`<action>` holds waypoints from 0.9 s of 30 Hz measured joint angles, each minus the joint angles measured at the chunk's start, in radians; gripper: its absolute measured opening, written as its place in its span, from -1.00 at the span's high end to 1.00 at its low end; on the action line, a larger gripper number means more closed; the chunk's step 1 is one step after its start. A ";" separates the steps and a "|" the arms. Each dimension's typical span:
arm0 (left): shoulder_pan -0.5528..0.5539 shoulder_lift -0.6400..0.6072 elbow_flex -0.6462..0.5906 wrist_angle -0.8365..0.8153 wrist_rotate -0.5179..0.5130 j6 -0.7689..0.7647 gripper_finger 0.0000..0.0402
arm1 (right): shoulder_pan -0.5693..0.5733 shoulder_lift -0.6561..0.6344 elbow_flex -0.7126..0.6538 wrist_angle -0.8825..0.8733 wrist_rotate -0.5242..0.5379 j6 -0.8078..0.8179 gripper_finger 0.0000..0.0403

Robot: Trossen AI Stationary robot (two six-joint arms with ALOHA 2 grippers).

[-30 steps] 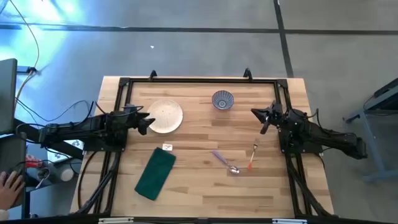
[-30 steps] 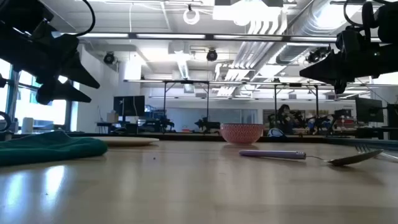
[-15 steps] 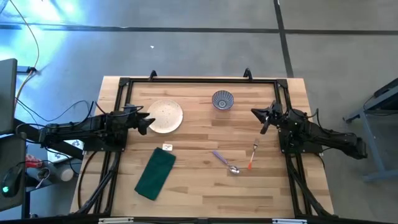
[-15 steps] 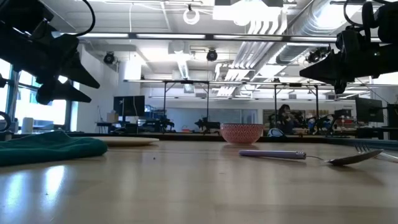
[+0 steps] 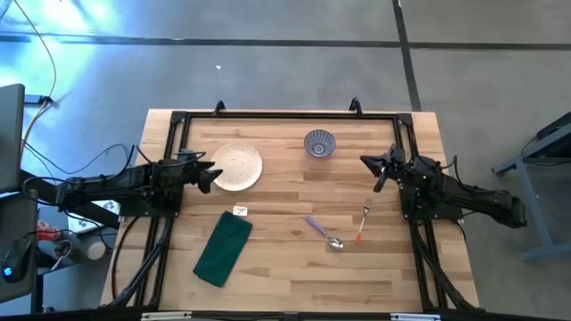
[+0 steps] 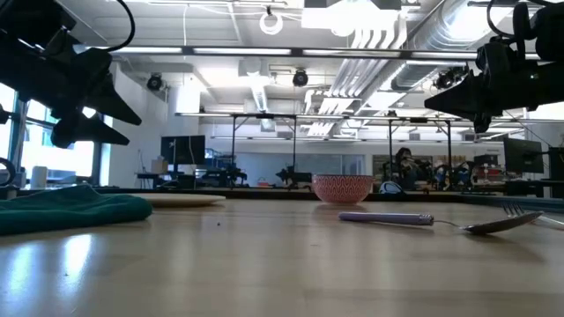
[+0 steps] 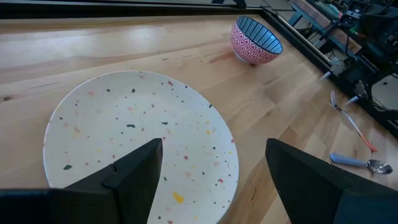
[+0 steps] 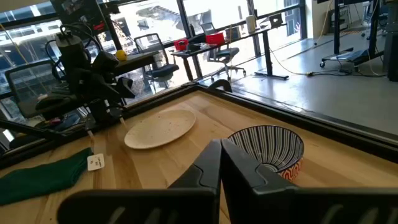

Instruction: Set table place

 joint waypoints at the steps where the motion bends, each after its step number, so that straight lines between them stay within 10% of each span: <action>1: 0.000 0.000 0.000 0.000 0.000 0.000 -0.37 | 0.000 0.000 0.000 0.000 0.000 0.000 1.00; 27: 0.000 0.000 0.000 0.026 0.011 -0.062 -0.37 | 0.000 0.000 0.000 0.000 0.000 0.000 1.00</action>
